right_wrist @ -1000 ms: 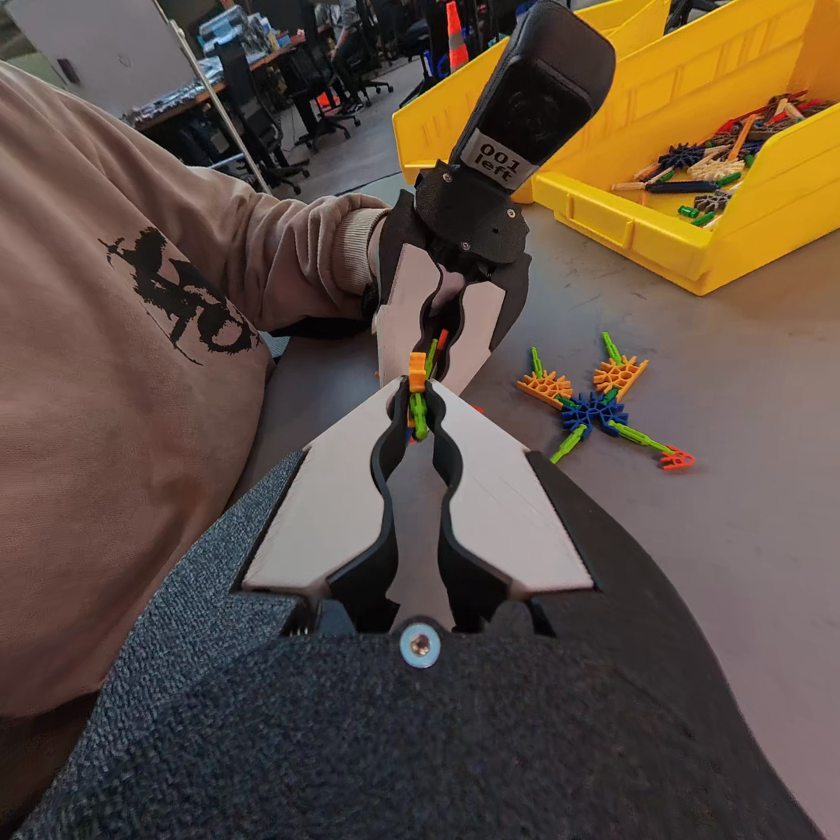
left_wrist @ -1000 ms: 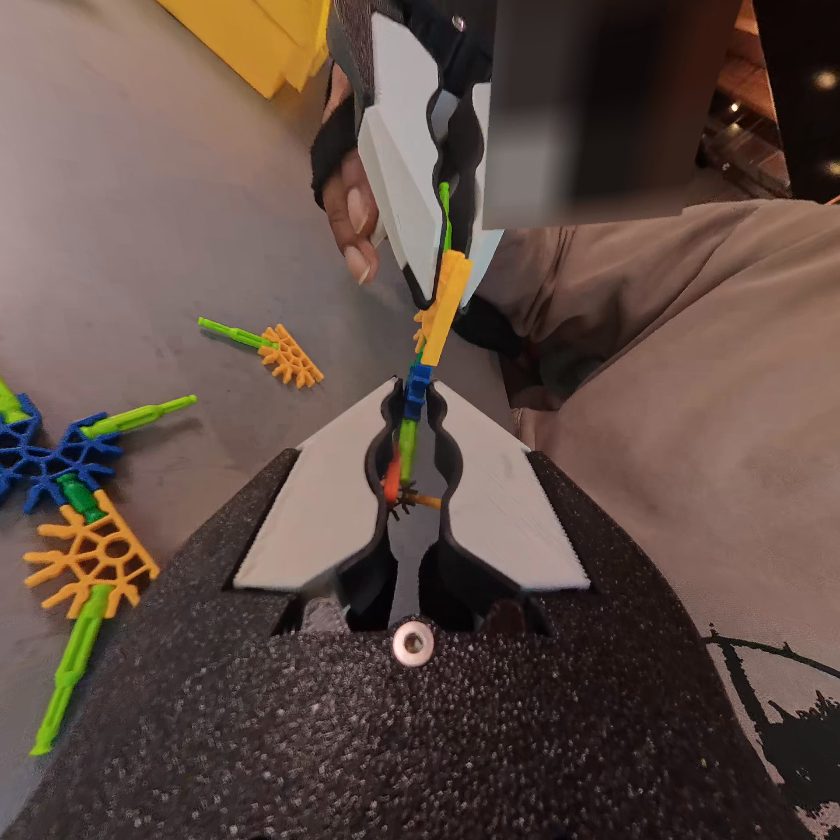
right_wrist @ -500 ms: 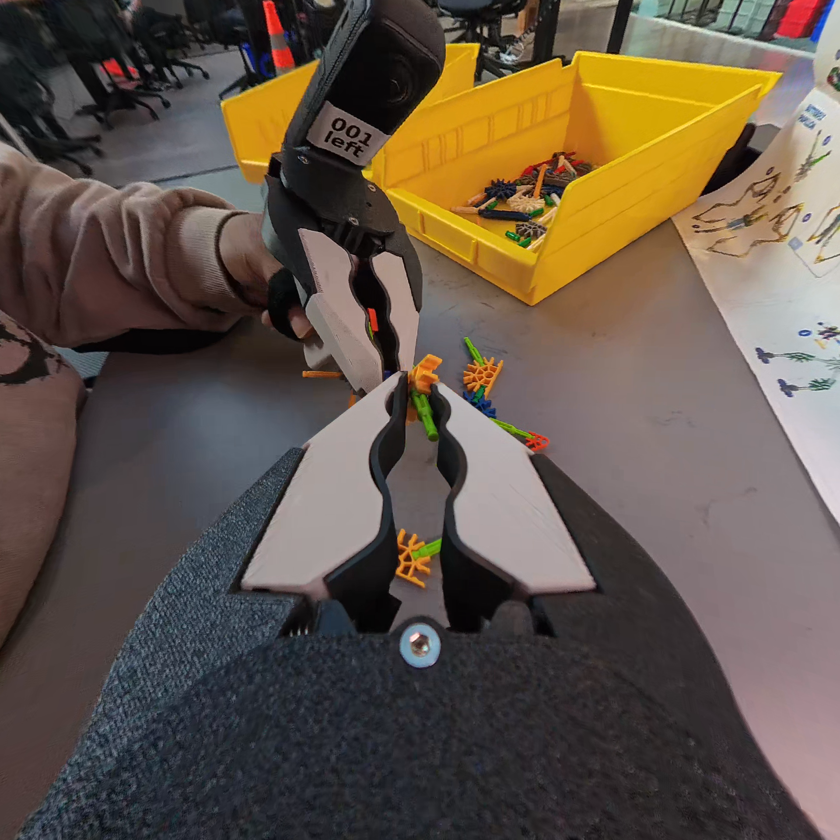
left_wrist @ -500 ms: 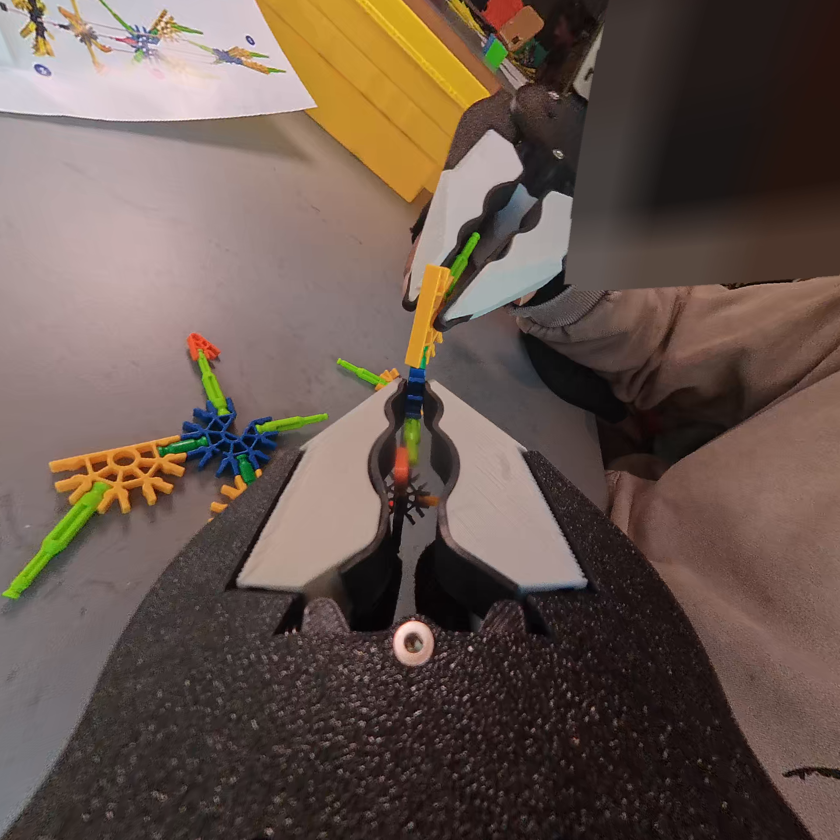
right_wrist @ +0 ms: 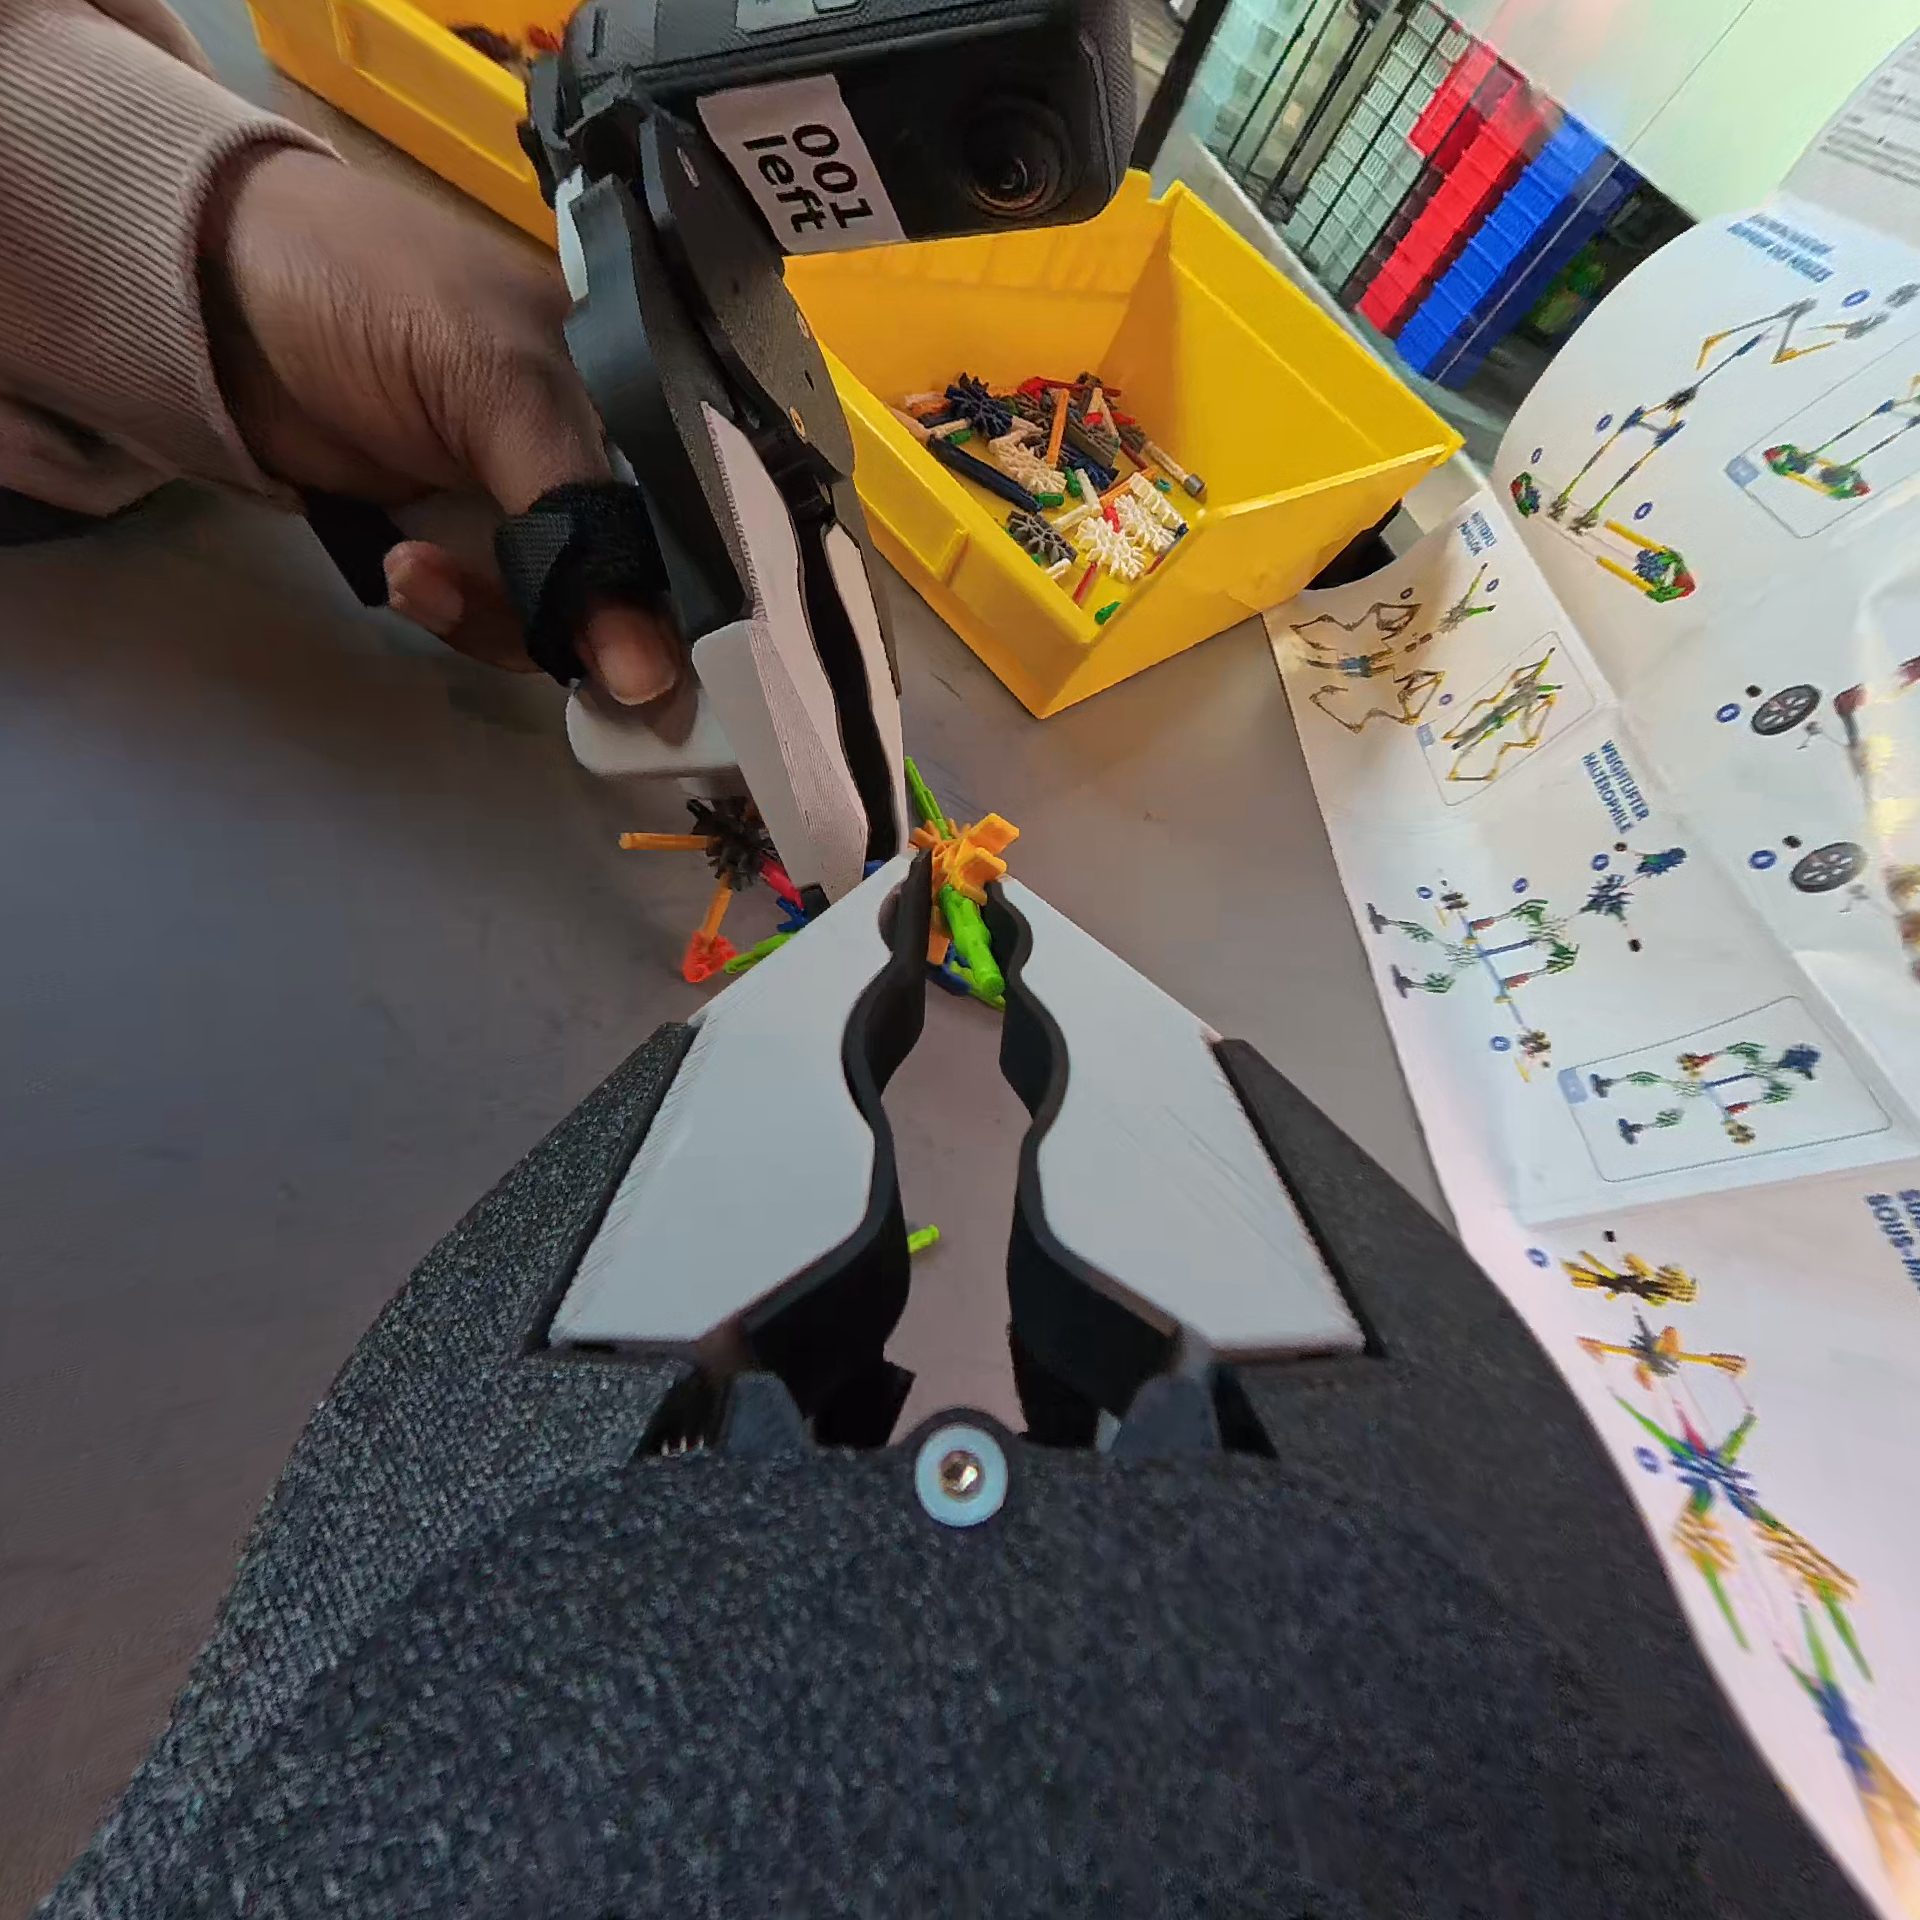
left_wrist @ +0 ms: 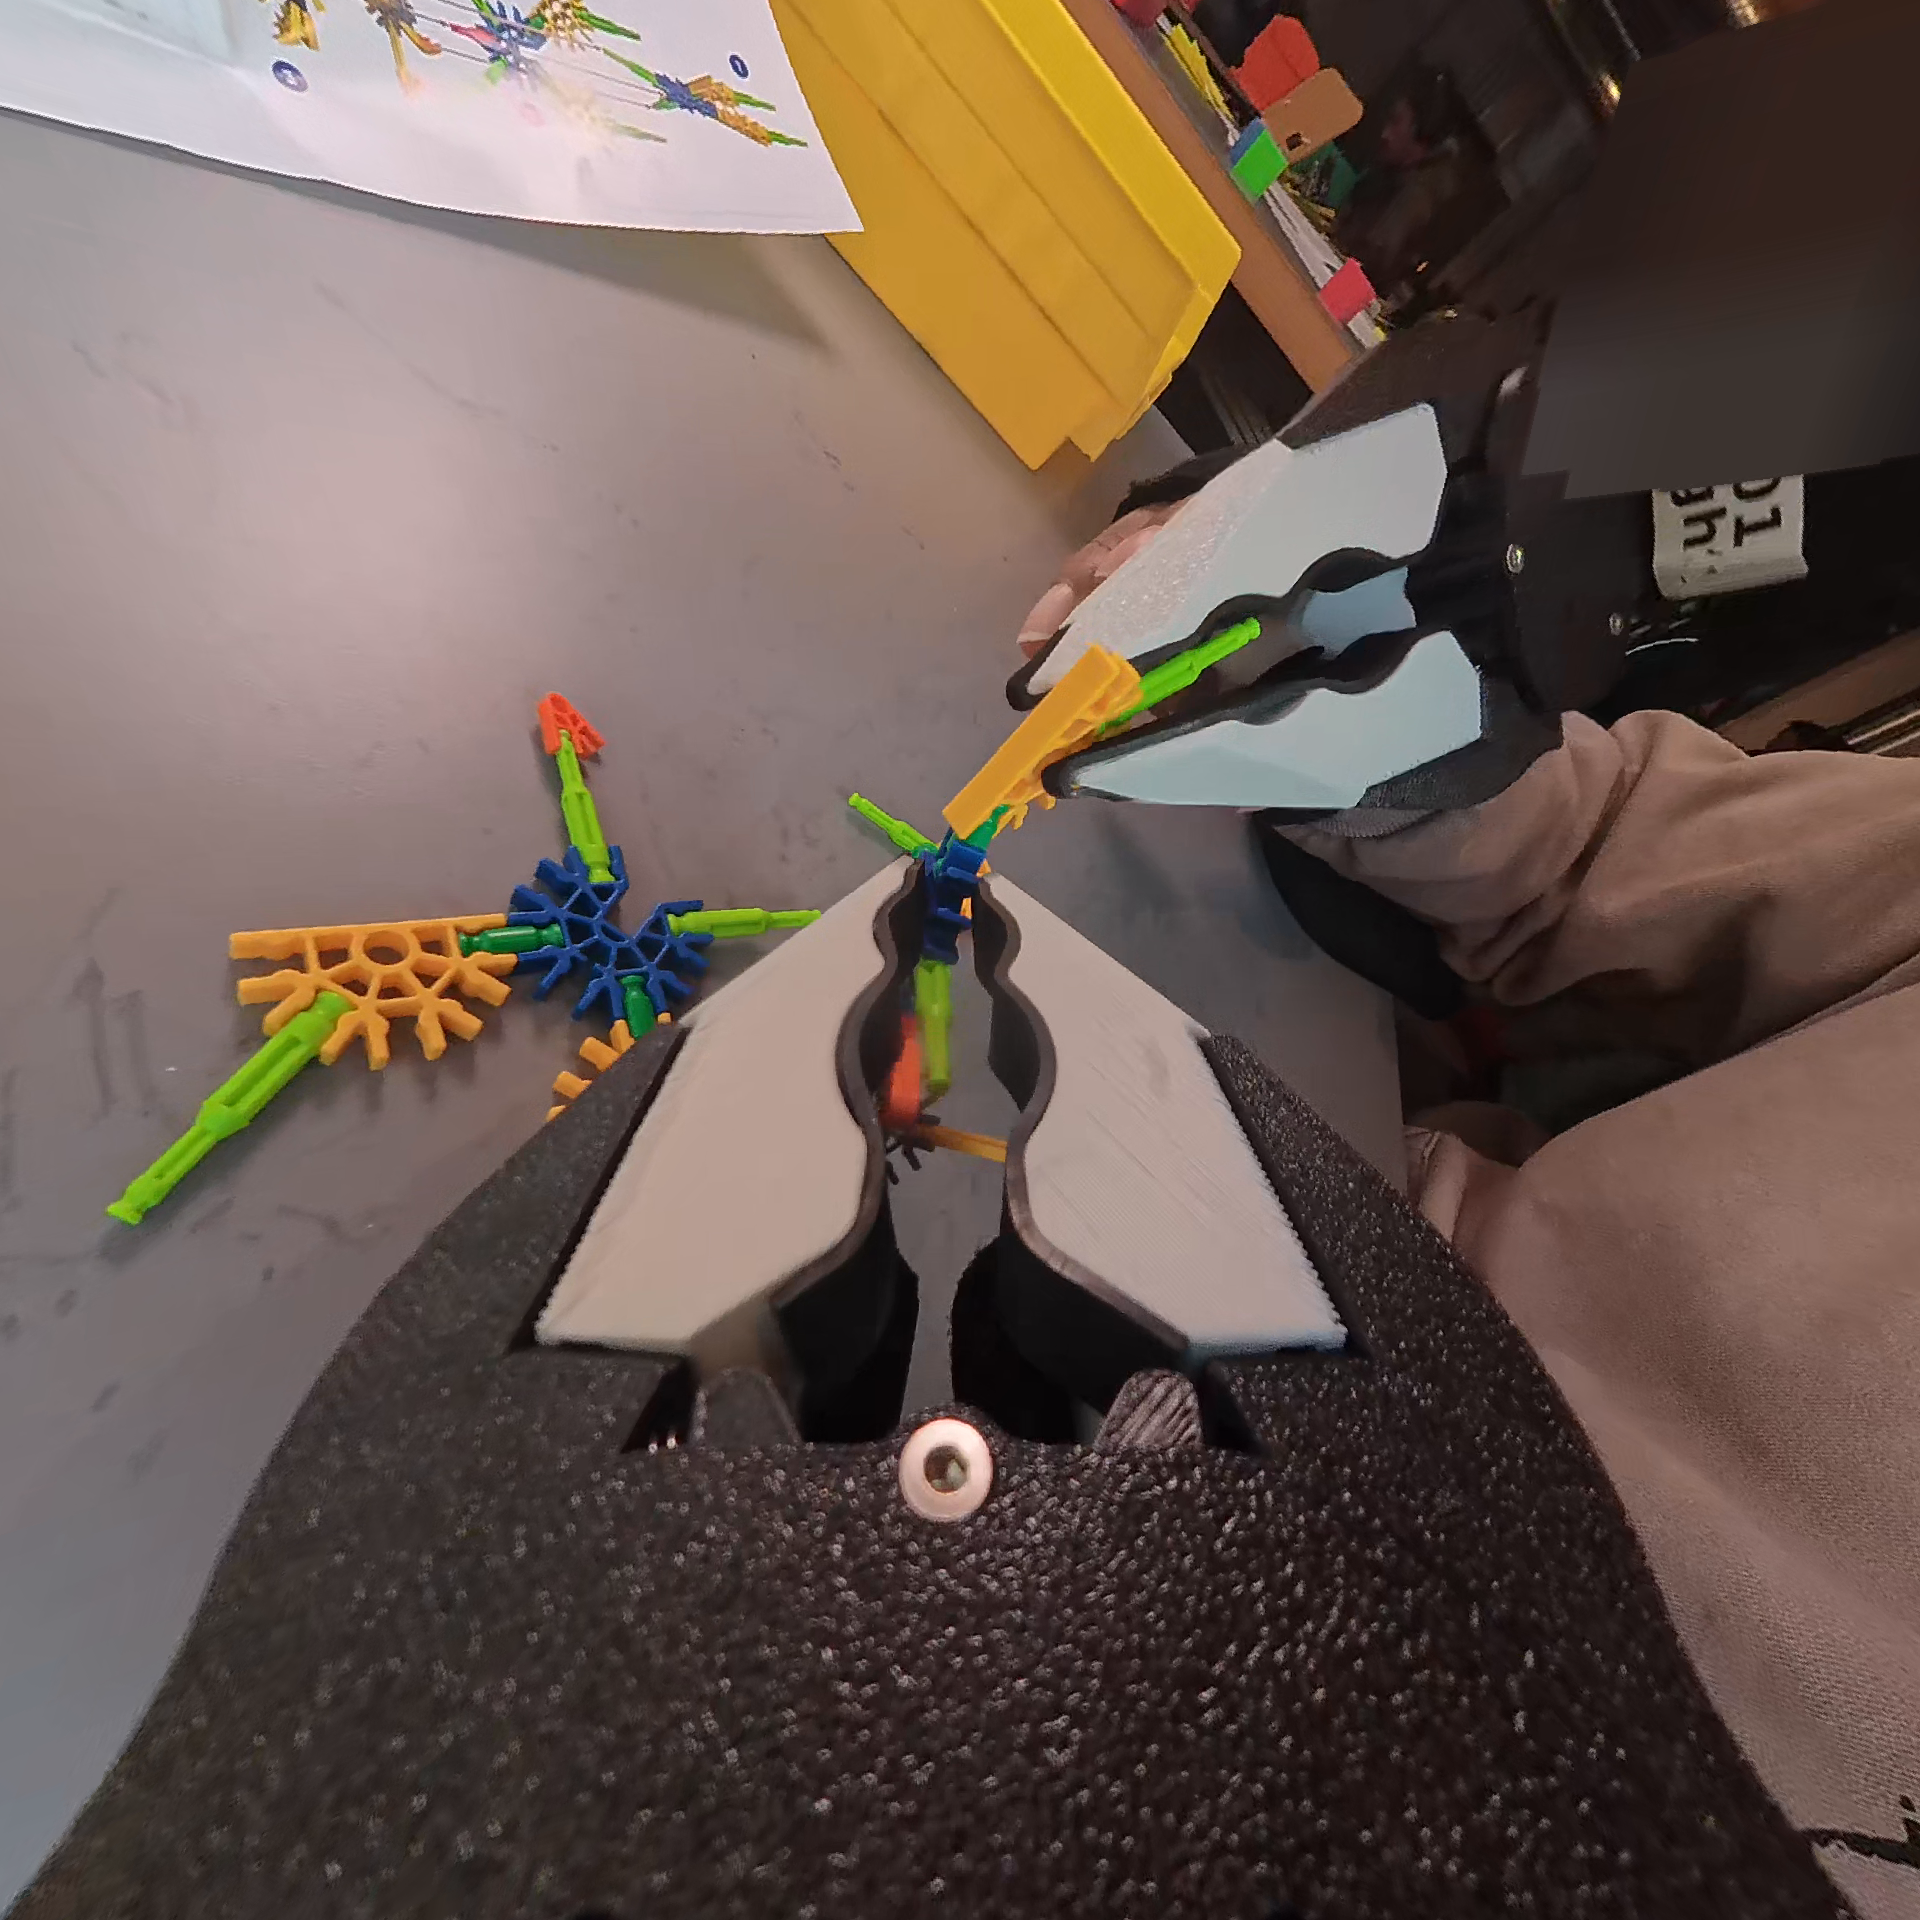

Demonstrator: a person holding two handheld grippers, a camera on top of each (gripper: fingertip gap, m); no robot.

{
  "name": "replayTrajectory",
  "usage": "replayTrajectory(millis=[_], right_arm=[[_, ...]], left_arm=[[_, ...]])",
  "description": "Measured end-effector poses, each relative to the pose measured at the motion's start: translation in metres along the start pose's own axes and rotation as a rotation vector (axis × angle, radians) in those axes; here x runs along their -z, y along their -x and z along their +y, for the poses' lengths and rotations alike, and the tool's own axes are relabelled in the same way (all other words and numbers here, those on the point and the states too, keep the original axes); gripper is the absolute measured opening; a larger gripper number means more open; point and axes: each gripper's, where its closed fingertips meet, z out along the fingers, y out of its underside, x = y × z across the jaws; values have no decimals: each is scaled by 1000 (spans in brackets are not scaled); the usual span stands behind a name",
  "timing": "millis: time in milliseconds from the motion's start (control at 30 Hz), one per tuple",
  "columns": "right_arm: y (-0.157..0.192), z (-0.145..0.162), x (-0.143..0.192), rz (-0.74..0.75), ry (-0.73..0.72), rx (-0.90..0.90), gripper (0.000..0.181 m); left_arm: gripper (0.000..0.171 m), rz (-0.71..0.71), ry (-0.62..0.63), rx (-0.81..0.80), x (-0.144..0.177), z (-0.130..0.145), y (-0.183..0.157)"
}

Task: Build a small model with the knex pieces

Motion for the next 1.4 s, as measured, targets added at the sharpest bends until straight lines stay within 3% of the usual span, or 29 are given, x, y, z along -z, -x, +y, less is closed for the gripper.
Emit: replayTrajectory(millis=[167, 267, 367, 867, 1033, 1233, 1400], right_arm=[[11, 0, 19, -399, -72, -433, 6], [25, 7, 28, -551, -34, -484, 7], [33, 8, 34, -616, -8, -493, 6], [49, 6, 37, -709, 31, -563, 15], [52, 14, 37, -690, 68, -468, 5], [66, 15, 47, -765, -5, -298, 5], [66, 18, 44, -755, 13, -301, 5]], left_arm=[[7, 16, 70, -292, -3, 6, -20], [6, -18, 153, -456, -5, 18, -26], [6, 19, 177, -489, -6, 23, -34], [6, -32, 292, -615, -7, 39, -35], [5, 28, 300, -562, -8, 44, -39], [5, 190, 337, -422, -10, 57, -53], [5, 171, 344, -426, -10, 57, -51]])
